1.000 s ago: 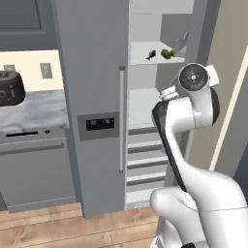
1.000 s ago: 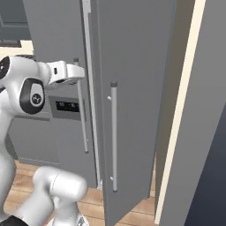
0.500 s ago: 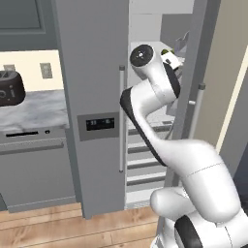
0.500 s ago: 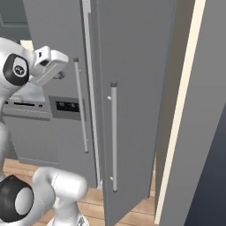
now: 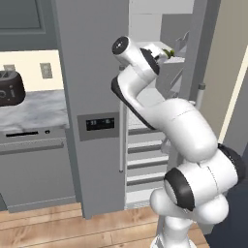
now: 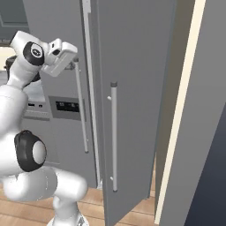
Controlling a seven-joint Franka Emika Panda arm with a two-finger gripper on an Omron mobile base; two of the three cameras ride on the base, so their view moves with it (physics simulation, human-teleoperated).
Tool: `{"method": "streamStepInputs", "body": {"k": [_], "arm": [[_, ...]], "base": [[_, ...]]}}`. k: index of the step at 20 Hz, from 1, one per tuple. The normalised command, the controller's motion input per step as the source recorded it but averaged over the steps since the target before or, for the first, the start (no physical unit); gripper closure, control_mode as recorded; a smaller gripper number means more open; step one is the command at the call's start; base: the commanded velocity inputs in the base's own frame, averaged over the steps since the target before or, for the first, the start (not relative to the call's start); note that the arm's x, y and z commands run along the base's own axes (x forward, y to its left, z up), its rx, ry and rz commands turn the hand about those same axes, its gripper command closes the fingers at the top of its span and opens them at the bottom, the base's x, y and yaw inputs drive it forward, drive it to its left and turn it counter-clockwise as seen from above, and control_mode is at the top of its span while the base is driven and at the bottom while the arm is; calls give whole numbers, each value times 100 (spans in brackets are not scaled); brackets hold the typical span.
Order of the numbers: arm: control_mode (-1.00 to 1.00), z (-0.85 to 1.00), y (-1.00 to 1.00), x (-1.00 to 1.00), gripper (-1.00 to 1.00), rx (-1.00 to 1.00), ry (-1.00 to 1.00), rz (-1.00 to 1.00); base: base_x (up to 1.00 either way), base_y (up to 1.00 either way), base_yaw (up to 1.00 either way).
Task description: Open the fridge, remove the kiwi, cucumber, and fish, and place them on any counter.
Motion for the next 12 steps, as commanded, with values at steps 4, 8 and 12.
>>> {"method": "streamStepInputs", "body": {"k": [4,8,12], "arm": [[-100,-14,-73,51,100,-2,1,-11],[-100,-6,-83,56,100,0,1,-12],[-100,-6,-92,37,100,0,0,-13]], "base": [[0,0,0],[0,0,0],[0,0,0]]}}
